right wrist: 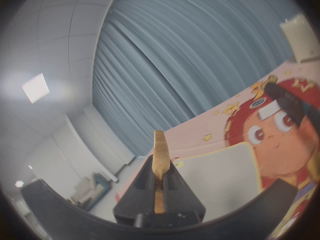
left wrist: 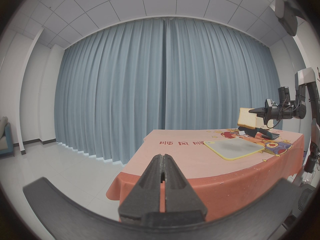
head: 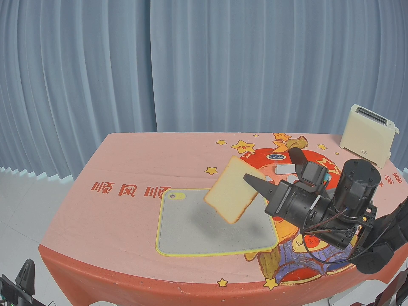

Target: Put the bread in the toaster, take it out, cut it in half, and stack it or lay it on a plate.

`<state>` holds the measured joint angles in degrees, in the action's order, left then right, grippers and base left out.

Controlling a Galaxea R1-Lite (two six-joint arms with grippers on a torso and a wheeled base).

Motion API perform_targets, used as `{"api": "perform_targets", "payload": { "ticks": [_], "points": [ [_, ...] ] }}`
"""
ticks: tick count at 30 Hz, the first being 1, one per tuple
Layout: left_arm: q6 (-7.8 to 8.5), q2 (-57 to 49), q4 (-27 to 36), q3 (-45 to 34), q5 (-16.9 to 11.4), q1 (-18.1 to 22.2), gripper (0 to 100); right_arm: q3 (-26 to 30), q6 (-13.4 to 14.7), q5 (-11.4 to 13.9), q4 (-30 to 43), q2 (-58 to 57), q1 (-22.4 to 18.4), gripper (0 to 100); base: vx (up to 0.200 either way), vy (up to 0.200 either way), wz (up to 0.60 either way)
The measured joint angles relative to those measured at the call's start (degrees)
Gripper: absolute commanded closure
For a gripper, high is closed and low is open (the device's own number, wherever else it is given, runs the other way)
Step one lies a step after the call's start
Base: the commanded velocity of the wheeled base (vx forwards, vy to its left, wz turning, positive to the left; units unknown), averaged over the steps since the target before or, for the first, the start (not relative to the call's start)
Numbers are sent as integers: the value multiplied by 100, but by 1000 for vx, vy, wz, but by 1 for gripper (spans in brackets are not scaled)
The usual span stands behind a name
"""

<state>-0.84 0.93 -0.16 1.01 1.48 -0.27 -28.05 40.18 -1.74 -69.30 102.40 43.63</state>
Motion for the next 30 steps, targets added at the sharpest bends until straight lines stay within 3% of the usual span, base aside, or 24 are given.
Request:
{"api": "perform_targets", "payload": {
  "ticks": [7, 9, 12, 18, 26, 30],
  "points": [
    [-11, 0, 0, 0, 2, 0, 100, 7, 1576, 318, -1174, 433, 123, 100, 0, 0, 0],
    [-9, 0, 0, 0, 2, 0, 100, 35, 1812, 341, -1521, 586, 133, 100, 0, 0, 0],
    [-9, 0, 0, 0, 0, 0, 100, 33, 1935, 335, -1807, 892, 135, 100, 0, 0, 0],
    [-6, 0, 0, 0, 0, 0, 100, -9, 1902, 307, -1954, 1482, 61, 100, 0, 0, 0],
    [2, 0, 0, 0, 0, 0, 100, 20, 963, 121, -1963, 1773, -99, 100, 0, 0, 0],
    [6, 0, 2, 0, 0, 0, 100, 29, 667, 13, -1965, 1832, -168, 100, 0, 0, 0]
  ]
}}
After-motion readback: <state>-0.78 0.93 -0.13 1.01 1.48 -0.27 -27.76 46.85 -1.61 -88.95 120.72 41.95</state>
